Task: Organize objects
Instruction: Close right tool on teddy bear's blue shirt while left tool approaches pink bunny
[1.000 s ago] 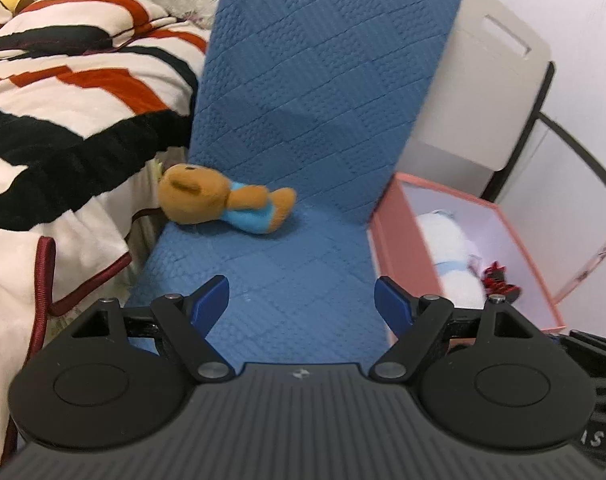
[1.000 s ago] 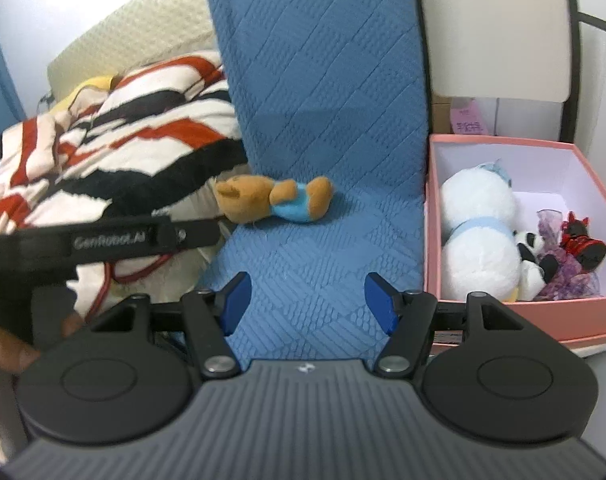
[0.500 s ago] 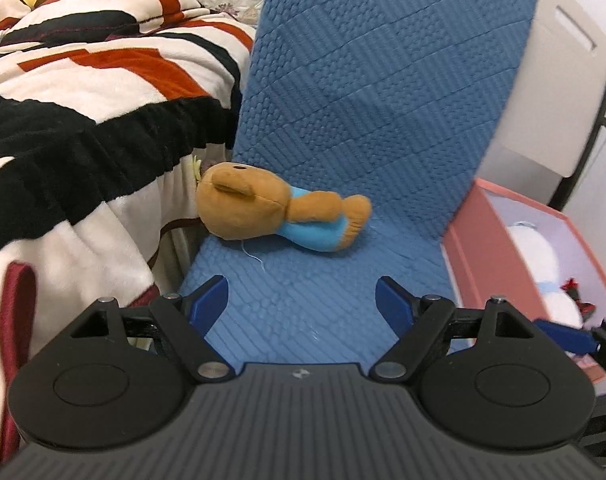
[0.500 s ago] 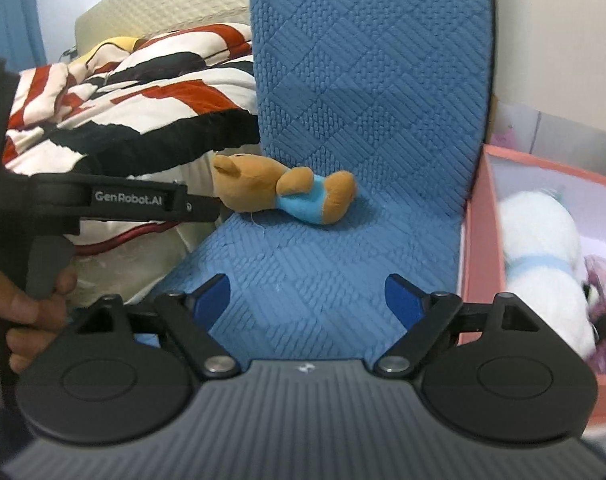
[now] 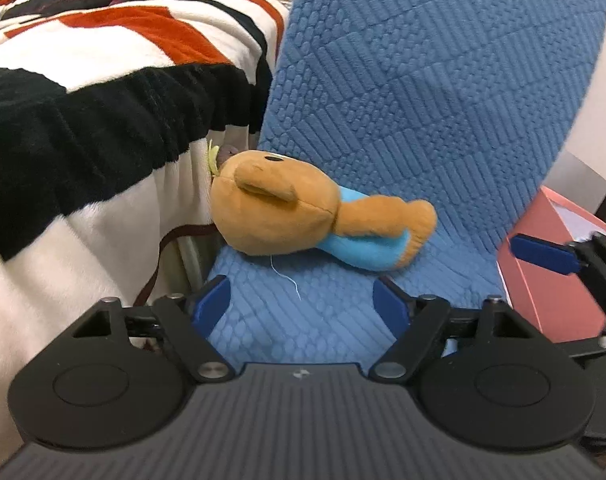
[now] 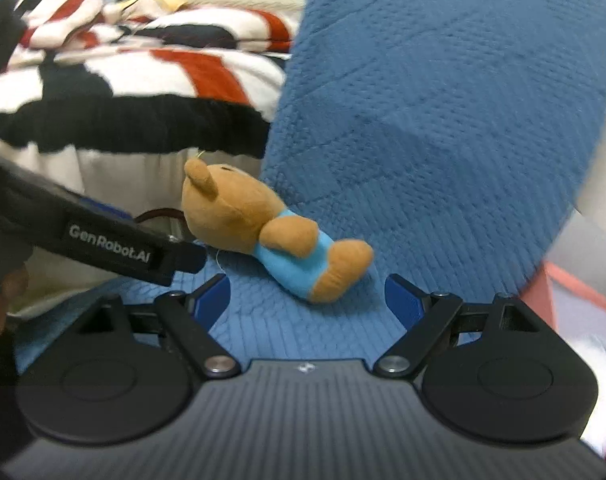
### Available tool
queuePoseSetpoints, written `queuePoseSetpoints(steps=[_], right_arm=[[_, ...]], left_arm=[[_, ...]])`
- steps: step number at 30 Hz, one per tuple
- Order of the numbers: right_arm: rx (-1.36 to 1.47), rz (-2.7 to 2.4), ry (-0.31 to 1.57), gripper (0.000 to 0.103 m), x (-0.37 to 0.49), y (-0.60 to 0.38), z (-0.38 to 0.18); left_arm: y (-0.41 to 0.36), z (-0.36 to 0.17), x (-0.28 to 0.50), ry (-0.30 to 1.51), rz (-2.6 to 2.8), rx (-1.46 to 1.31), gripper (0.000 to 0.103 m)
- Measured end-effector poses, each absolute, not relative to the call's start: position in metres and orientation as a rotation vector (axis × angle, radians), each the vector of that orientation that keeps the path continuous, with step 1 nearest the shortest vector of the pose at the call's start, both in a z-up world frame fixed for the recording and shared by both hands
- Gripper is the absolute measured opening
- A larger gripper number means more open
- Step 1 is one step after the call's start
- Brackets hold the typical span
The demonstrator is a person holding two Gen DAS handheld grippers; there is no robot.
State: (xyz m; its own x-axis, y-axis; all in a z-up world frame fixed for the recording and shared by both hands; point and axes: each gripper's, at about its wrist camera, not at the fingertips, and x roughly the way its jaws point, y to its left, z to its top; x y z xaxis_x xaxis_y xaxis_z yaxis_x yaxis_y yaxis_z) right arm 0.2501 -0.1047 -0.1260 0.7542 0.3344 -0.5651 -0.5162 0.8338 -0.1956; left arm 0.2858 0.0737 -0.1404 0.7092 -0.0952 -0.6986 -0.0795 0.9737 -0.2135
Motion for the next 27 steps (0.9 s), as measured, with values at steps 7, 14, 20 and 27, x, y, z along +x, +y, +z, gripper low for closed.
queuePoseSetpoints(steps=[7, 14, 20, 27], right_arm=[[-0.532, 0.551, 0.537, 0.086, 0.292, -0.071, -0.149], [-0.658, 0.581, 0.497, 0.086, 0.319, -0.052, -0.165], [-0.801, 0.632, 0.428, 0.082, 0.323, -0.035, -0.183], [-0.82, 0.613, 0.49, 0.049, 0.328, -0.03, -0.189]], left_arm=[[0.084, -0.154, 0.31, 0.839, 0.022, -0.262, 0.061], [0.098, -0.16, 0.322, 0.855, 0.057, -0.298, 0.059], [0.105, -0.162, 0.325, 0.852, 0.068, -0.32, 0.059], [0.112, -0.163, 0.325, 0.829, 0.046, -0.4, 0.059]])
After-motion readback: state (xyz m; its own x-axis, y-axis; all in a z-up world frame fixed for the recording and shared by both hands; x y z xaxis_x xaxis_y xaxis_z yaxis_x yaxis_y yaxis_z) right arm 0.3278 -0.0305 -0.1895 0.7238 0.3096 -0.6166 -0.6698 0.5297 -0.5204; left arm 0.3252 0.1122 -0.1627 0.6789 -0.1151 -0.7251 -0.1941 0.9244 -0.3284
